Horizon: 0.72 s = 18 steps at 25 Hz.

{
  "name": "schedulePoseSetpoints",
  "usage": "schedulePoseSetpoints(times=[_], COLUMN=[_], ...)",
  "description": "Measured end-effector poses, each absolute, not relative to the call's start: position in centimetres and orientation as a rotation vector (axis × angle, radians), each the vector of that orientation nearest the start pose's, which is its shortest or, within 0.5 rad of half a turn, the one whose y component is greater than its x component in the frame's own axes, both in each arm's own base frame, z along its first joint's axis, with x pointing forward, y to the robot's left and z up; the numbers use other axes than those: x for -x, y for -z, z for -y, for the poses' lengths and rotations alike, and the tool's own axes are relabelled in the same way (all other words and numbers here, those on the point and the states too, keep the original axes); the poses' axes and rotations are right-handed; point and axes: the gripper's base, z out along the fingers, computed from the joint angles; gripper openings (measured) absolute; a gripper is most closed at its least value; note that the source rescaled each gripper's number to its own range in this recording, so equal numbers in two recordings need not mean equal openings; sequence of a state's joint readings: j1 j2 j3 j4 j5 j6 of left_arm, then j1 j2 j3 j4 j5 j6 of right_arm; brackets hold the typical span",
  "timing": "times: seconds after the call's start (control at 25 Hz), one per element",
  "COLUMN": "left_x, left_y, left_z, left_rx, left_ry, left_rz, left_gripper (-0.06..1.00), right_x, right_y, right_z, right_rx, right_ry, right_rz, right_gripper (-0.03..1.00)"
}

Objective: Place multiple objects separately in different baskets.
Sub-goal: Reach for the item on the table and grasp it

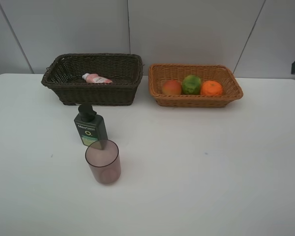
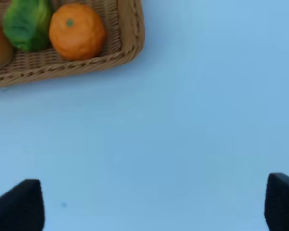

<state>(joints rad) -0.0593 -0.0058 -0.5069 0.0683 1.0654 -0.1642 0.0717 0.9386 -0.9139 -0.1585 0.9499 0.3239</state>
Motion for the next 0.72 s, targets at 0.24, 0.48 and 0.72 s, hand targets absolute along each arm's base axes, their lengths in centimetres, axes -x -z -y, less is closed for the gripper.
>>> schedulePoseSetpoints(times=[0.24,0.48,0.72], left_x=[0.7,0.7,0.7], left_y=[-27.9,-27.9,-27.9], left_z=[-0.6,-0.6,-0.6], left_rx=[0.111,0.111,0.111], left_ry=[0.059,0.059,0.059], left_rz=[-2.032,-2.032,-2.032], left_gripper=[1.0,1.0,1.0], right_x=[-8.6,-1.7,3.2], right_y=[-36.5,-36.6,-36.3], right_z=[0.5,0.7,0.9], right_rx=[-0.253,-0.139,-0.1], right_ry=[-0.024,-0.031,-0.046], right_rz=[-2.257,-2.17,-1.983], right_gripper=[1.0,1.0,1.0])
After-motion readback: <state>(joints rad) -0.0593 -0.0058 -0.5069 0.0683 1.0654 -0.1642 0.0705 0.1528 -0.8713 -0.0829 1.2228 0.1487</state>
